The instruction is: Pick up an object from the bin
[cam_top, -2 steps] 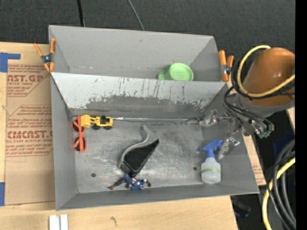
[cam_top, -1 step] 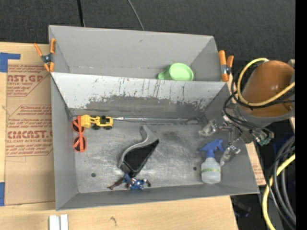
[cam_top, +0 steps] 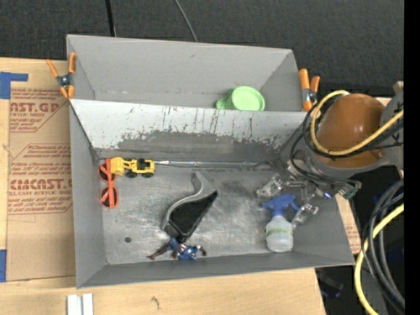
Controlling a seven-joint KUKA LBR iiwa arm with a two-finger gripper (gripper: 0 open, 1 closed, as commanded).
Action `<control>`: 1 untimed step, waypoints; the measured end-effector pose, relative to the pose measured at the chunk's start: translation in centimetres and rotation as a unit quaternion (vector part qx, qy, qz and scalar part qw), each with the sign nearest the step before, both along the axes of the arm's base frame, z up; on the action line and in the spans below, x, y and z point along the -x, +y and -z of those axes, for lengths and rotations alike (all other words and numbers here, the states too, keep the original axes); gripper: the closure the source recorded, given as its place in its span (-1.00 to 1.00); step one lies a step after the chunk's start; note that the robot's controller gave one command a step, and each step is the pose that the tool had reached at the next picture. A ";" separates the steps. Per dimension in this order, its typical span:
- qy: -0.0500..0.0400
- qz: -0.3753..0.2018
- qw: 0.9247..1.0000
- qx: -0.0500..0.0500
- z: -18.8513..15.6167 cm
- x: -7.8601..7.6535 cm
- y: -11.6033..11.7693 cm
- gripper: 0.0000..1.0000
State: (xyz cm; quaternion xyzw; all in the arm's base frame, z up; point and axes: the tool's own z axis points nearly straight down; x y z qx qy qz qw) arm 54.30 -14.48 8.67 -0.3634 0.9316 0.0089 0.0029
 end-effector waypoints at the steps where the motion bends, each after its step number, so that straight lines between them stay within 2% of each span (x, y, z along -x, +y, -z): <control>1: 0.004 0.021 1.000 0.005 1.2 -1.2 -0.3 1.00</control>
Offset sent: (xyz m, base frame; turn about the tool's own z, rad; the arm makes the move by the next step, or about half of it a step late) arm 0.0000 0.0000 0.0000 0.0000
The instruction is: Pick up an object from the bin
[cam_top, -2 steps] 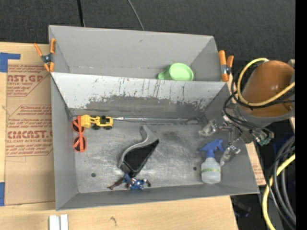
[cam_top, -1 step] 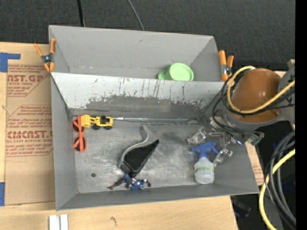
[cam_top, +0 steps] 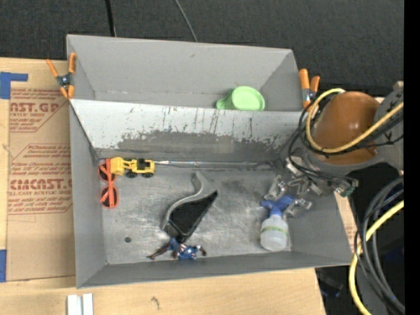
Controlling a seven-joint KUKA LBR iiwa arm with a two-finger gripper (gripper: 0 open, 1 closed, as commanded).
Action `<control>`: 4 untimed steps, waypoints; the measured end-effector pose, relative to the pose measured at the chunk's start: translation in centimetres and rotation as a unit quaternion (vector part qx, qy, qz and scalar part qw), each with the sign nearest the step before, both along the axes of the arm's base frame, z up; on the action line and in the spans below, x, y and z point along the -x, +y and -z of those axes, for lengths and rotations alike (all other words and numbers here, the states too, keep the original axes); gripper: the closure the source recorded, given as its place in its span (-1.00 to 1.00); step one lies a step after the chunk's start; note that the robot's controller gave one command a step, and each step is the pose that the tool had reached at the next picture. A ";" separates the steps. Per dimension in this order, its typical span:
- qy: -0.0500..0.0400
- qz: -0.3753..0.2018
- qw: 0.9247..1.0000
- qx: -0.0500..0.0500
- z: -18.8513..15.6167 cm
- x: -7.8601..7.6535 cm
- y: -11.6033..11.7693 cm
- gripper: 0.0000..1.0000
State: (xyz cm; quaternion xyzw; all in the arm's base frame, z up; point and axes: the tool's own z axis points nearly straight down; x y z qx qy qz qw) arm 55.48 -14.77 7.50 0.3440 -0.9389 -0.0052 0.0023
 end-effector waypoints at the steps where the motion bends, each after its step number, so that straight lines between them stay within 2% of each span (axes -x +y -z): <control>1: 0.000 0.000 1.000 0.000 0.0 0.0 0.0 1.00; 3: -0.001 -0.001 1.000 0.001 -0.6 0.2 0.0 1.00; 4: 0.000 -0.001 1.000 0.002 -2.7 0.3 0.0 1.00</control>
Offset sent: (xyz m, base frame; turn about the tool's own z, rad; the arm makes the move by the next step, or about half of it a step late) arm 0.0001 0.0000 0.0054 0.0000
